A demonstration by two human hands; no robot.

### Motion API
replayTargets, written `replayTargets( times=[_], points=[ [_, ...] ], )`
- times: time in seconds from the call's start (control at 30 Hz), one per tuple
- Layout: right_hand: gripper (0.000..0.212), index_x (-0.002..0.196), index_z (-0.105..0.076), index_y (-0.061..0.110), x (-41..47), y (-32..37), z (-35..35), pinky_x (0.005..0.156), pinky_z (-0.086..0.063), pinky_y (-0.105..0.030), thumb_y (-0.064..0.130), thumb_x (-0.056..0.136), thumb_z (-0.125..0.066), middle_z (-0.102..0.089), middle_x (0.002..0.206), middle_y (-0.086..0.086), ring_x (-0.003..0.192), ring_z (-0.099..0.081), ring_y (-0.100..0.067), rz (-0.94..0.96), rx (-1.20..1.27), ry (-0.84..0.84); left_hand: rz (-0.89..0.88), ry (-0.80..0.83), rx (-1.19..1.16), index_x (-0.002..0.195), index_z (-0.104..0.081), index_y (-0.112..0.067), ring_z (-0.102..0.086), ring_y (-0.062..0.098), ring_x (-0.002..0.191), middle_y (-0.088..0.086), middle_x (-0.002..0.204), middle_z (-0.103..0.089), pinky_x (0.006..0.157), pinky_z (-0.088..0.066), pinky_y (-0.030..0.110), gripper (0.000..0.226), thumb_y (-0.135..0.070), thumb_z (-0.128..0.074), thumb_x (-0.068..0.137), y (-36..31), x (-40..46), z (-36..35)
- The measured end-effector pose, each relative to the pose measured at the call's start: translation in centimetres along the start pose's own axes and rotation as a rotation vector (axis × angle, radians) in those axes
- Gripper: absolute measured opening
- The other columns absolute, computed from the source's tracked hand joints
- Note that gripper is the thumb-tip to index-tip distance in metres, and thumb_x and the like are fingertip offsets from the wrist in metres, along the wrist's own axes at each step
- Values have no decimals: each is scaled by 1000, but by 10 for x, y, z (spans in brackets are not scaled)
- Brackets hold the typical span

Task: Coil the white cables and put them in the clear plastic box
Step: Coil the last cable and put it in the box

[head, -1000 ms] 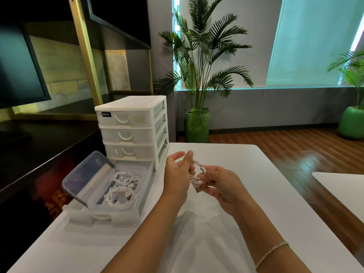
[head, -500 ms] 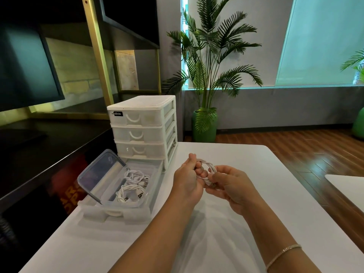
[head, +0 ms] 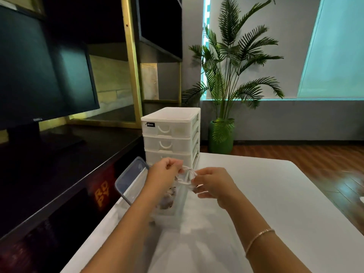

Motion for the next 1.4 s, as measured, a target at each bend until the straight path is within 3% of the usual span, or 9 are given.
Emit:
replayTargets(
  times=[0.17, 0.27, 0.37, 0.57, 0.73, 0.83, 0.93, 1.17, 1.4],
  points=[
    [13, 69, -67, 13, 26, 18, -38, 68, -59, -33, 0, 73, -71, -68, 81, -12, 82, -69, -31, -22, -126, 35, 19, 11, 310, 100, -67, -19, -58, 9, 86, -5, 92, -65, 75, -43, 22, 14, -24, -64, 87, 13, 18, 43],
    [17, 94, -68, 2, 37, 23, -58, 72, -58, -35, 1, 76, -67, -69, 93, -18, 74, -65, -24, -30, -252, 88, 30, 29, 443, 106, -67, -18, -58, 8, 89, 0, 101, -68, 76, -44, 21, 20, -19, -63, 87, 22, 22, 50],
    [28, 105, -65, 0, 48, 26, -67, 79, -58, -37, 2, 77, -67, -69, 94, -18, 78, -69, -26, -43, -394, 132, 54, 68, 595, 107, -67, -26, -61, 18, 99, 2, 106, -69, 88, -51, 34, 24, -19, -62, 85, 33, 27, 49],
    [30, 107, -66, -2, 63, 28, -79, 86, -55, -35, 9, 80, -70, -71, 102, -17, 92, -70, -25, -40, -663, 218, 38, 172, 991, 109, -64, -33, -38, 30, 122, 8, 126, -54, 97, -38, 38, 21, -28, -53, 92, 44, 34, 41],
    [33, 106, -67, 0, 73, 23, -86, 85, -56, -30, 18, 79, -73, -72, 102, -11, 90, -70, -19, -16, -859, 254, -4, 169, 1040, 94, -69, -36, -36, 29, 112, 4, 122, -45, 87, -39, 33, 20, -21, -57, 87, 44, 37, 40],
    [39, 109, -66, 5, 73, 25, -88, 71, -54, -22, 27, 78, -73, -70, 102, -4, 87, -70, -18, 46, -1024, 241, 0, 190, 1052, 90, -69, -34, -36, 29, 112, 4, 121, -44, 82, -38, 32, 24, -15, -54, 87, 44, 39, 40],
    [46, 113, -60, 5, 72, 30, -86, 77, -49, -29, 30, 76, -73, -64, 108, -8, 93, -60, -24, 137, -1152, 139, 15, 209, 1012, 76, -65, -27, -37, 30, 111, 6, 117, -44, 79, -39, 32, 15, -16, -60, 85, 47, 40, 38],
    [52, 120, -55, 7, 67, 28, -85, 85, -47, -34, 32, 78, -72, -61, 118, -9, 108, -57, -28, 164, -1226, 118, -74, 266, 1144, 108, -68, -22, -30, 29, 116, 8, 123, -43, 99, -36, 35, 25, -14, -52, 91, 36, 30, 27],
    [39, 115, -57, 8, 62, 24, -89, 76, -43, -30, 28, 83, -66, -60, 115, -8, 105, -56, -26, 187, -1241, 145, -100, 296, 1242, 120, -60, -18, -29, 31, 115, 12, 127, -42, 92, -33, 35, 30, -14, -47, 93, 44, 27, 20]
  ],
)
Point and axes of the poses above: each hand's wrist, its own x-axis towards the middle knuckle, its own z-axis out of the back of the hand, y = z × x, the point moved 7 cm from there along x, towards the middle knuckle
